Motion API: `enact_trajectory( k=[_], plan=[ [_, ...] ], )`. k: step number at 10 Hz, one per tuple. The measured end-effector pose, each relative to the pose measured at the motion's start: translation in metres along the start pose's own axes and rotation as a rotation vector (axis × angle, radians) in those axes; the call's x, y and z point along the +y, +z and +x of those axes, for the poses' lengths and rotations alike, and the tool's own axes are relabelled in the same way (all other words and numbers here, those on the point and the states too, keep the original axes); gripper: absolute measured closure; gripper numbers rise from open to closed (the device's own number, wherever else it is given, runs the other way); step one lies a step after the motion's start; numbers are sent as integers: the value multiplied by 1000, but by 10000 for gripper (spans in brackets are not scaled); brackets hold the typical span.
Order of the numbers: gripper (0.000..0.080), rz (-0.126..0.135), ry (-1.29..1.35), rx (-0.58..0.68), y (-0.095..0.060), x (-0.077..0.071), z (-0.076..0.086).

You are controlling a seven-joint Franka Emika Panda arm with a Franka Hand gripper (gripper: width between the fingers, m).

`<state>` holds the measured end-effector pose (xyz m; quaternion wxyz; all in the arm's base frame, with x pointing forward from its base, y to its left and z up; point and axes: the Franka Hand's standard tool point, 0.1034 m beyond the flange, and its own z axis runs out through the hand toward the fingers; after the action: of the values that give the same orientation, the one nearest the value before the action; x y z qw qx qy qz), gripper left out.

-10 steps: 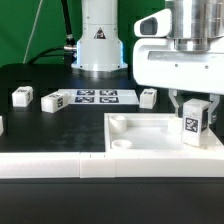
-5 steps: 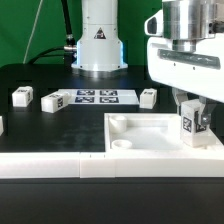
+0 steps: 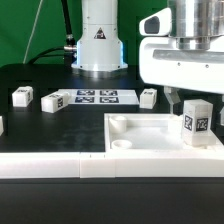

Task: Assemble one leg

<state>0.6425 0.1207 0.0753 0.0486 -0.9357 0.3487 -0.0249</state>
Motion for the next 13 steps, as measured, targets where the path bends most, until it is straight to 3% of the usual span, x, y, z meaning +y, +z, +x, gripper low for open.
enact_trajectory(
  k=[7,10,11,12,13],
  plan=[
    [150,-27,-784,0,1,-3,-8],
    [150,-38,-922,1,1,-4,-9],
    [277,-38,-920,1,1,-3,-9],
    [277,-38,-920,1,2,-3,-9],
    [415,-38,-919,1,2,-3,-9]
  ],
)
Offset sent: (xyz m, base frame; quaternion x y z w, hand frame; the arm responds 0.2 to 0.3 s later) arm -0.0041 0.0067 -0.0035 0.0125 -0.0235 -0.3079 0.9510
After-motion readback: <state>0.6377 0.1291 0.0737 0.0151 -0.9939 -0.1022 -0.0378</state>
